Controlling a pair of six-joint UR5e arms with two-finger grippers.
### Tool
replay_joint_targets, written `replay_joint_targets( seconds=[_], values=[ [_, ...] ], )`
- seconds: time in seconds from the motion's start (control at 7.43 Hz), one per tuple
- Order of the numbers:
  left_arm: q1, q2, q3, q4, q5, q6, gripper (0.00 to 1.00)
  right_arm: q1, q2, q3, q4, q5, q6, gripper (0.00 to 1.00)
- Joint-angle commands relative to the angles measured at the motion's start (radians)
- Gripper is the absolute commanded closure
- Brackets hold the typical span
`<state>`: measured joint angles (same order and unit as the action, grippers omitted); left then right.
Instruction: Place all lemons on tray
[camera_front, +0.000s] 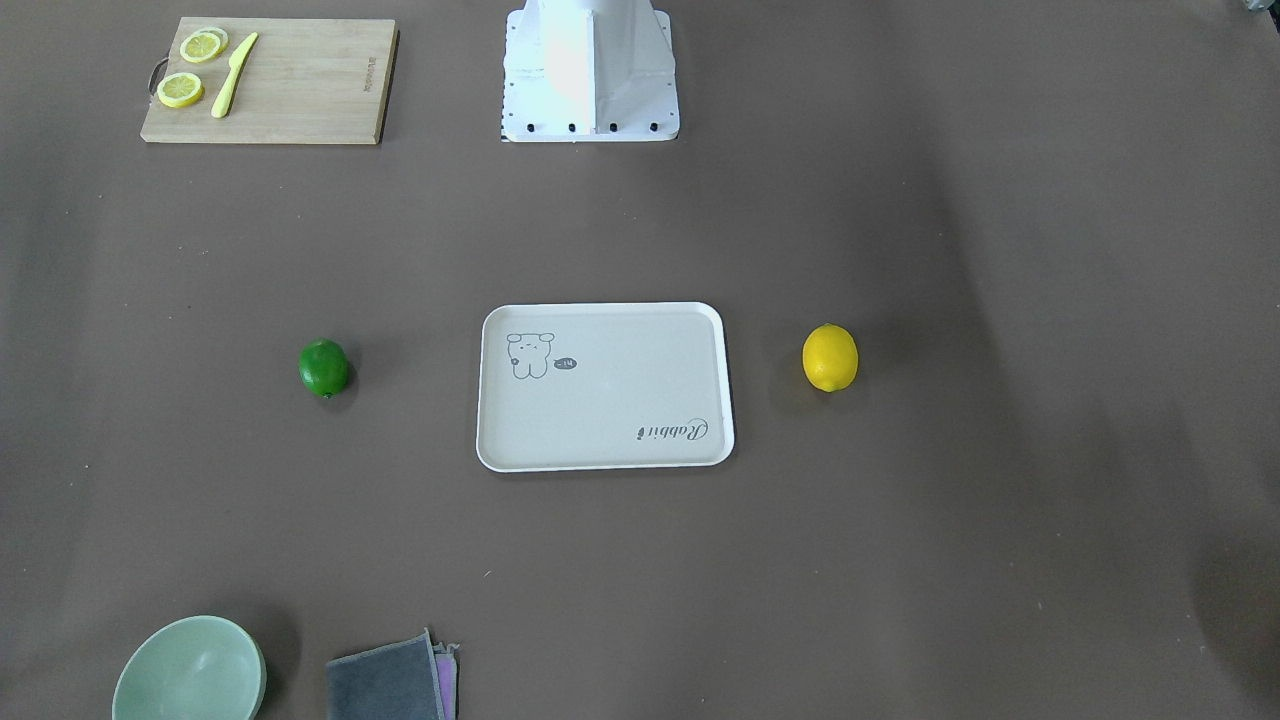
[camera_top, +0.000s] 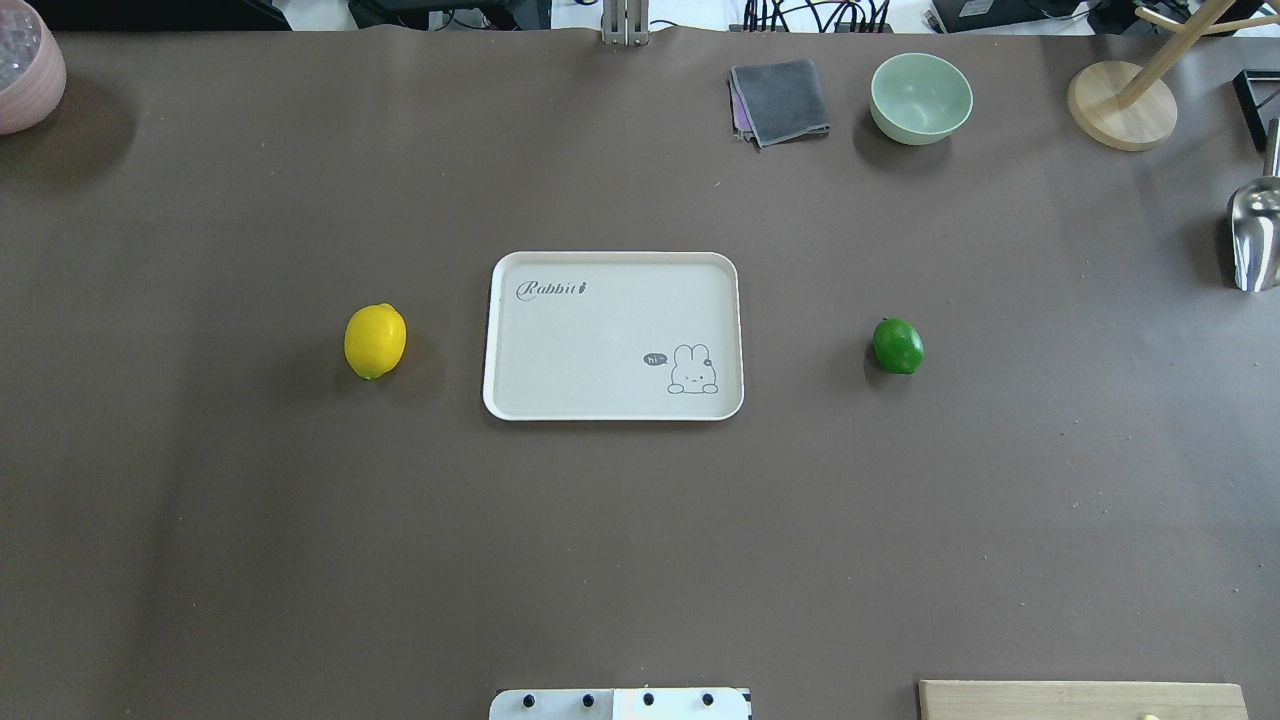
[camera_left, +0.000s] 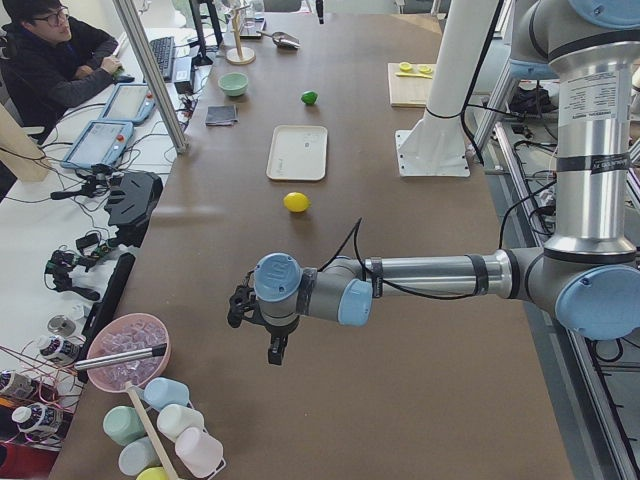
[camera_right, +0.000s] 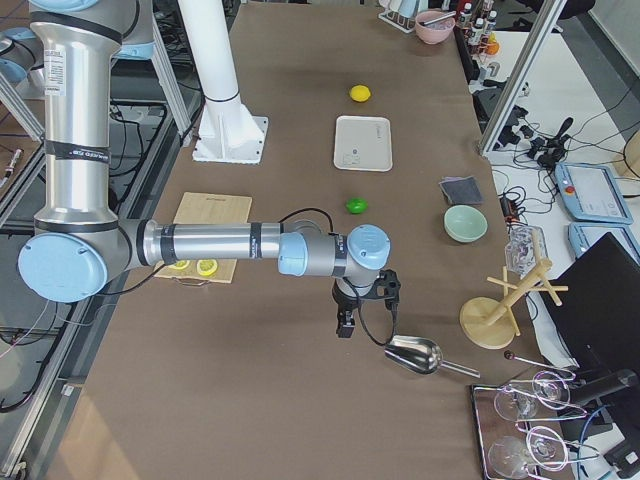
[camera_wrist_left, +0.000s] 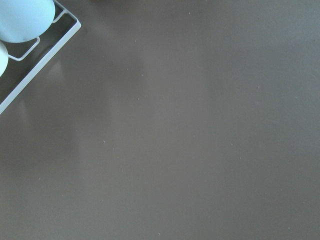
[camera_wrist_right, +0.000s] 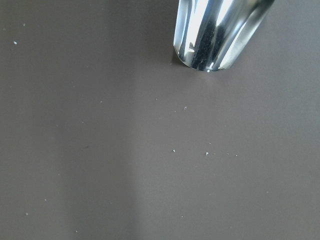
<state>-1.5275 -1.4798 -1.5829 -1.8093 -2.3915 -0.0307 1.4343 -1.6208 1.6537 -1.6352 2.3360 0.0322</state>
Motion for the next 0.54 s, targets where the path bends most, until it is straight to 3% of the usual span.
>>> replay_joint_targets(
  seconds=[0.0,0.4],
  values=[
    [0.0,0.015,-0.018,0.007,0.0,-0.002,0.02,0.0,0.002,-0.005,-0.001,0.002,0.0,0.0],
    [0.001,0.018,-0.048,0.033,-0.005,0.0,0.02,0.0,0.009,-0.009,-0.002,0.005,0.0,0.0]
  ],
)
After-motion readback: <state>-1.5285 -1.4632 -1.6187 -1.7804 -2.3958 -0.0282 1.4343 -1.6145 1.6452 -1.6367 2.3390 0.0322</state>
